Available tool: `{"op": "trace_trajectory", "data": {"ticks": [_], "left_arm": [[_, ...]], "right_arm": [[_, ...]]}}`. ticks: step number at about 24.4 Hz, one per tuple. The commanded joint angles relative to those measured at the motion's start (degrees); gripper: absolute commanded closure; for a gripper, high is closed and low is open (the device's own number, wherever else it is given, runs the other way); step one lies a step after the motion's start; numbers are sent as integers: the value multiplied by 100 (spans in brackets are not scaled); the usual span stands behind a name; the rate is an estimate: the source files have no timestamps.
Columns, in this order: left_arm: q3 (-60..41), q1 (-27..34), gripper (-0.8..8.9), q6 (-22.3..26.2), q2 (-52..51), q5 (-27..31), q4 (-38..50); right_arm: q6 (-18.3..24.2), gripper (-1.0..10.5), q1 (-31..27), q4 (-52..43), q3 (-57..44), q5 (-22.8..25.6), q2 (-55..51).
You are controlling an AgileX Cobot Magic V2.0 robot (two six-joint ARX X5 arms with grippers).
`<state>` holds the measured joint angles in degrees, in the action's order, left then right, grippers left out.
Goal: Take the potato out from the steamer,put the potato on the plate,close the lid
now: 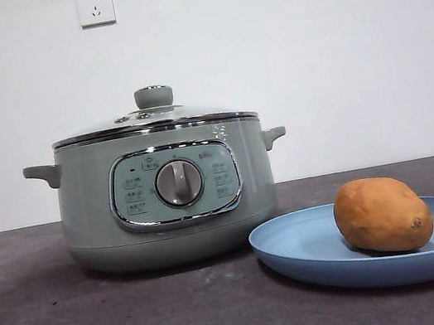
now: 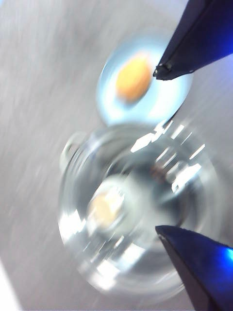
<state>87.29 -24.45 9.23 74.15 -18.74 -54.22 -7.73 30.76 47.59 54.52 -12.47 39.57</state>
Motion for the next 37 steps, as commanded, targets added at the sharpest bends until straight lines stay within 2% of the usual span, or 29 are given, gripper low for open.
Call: {"op": "trace_trajectory", "data": {"ticks": [1, 3, 4, 5, 6, 7, 35, 37], "left_arm": [[22, -15, 438, -70, -356, -120, -584], [22, -26, 677, -68, -597, -118, -1021], [22, -26, 791, -68, -680, -120, -1189], [22, -26, 824, -63, -748, -120, -1338], [22, -26, 822, -63, -761, -120, -1403], [22, -26, 822, -63, -763, -122, -1456], [22, -26, 821, -68, -754, -85, -1482], [20, -31, 817, 48, -756, -76, -1453]], "right_arm": [[-39, 425, 7, 254, 13, -450, 74], [-39, 589, 7, 463, 13, -702, 131], [-39, 713, 7, 542, 13, -721, 142], [-39, 865, 7, 592, 13, -710, 142], [-37, 941, 7, 608, 13, -710, 142], [-37, 966, 7, 612, 13, -713, 142], [-33, 945, 4, 612, 13, -669, 140], [-33, 945, 4, 612, 13, -669, 140]]}}
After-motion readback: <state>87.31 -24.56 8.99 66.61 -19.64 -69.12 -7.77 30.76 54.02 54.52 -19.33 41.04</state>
